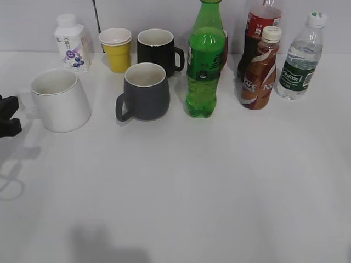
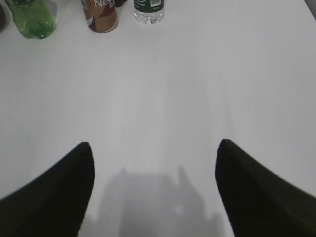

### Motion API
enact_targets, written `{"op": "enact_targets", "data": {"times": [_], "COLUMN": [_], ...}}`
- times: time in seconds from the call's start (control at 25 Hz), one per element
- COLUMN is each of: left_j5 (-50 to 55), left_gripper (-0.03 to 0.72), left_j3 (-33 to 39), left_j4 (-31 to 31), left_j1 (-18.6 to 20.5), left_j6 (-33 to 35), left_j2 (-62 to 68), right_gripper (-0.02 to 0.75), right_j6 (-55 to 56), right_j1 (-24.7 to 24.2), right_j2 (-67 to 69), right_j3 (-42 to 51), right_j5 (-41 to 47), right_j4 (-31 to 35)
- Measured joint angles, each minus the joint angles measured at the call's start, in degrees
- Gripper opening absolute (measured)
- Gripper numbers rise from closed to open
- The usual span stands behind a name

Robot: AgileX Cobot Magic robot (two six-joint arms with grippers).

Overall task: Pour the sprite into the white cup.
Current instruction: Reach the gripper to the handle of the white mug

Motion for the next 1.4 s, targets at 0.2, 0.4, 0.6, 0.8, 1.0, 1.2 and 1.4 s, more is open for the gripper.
{"op": "enact_targets", "data": {"times": [0.2,0.4,0.6,0.8,1.0,1.2,1.4], "left_j5": [-18.3,-23.1,-23.9,-24.3,-24.2,-23.6,-21.9], "left_gripper": [0.246,0.246,0.246,0.246,0.140,0.043,0.043], "left_j3": [0.9,0.9,-0.1,-3.9,-7.5,-8.2,-6.5], "left_j4": [-1.6,-2.7,-3.9,-4.2,-4.1,-2.3,-0.8], "left_j1": [0.0,0.0,0.0,0.0,0.0,0.1,0.1], "left_j6": [4.9,5.8,5.8,5.8,5.8,6.1,6.7], "left_j2": [9.6,16.0,19.2,21.7,24.3,23.8,19.3], "right_gripper": [0.575,0.575,0.575,0.575,0.575,0.575,0.575], "right_j6": [0.0,0.0,0.0,0.0,0.0,-0.5,-5.1], "right_j1": [0.0,0.0,0.0,0.0,0.0,0.0,0.0], "right_j2": [0.0,0.0,0.0,0.0,0.0,0.0,0.4], "right_j3": [0.0,0.0,0.0,0.0,0.0,0.0,-0.6], "right_j5": [0.0,0.0,0.0,0.0,0.0,-0.1,-1.8], "right_j4": [0.0,0.0,0.0,0.0,0.0,5.4,8.8]}}
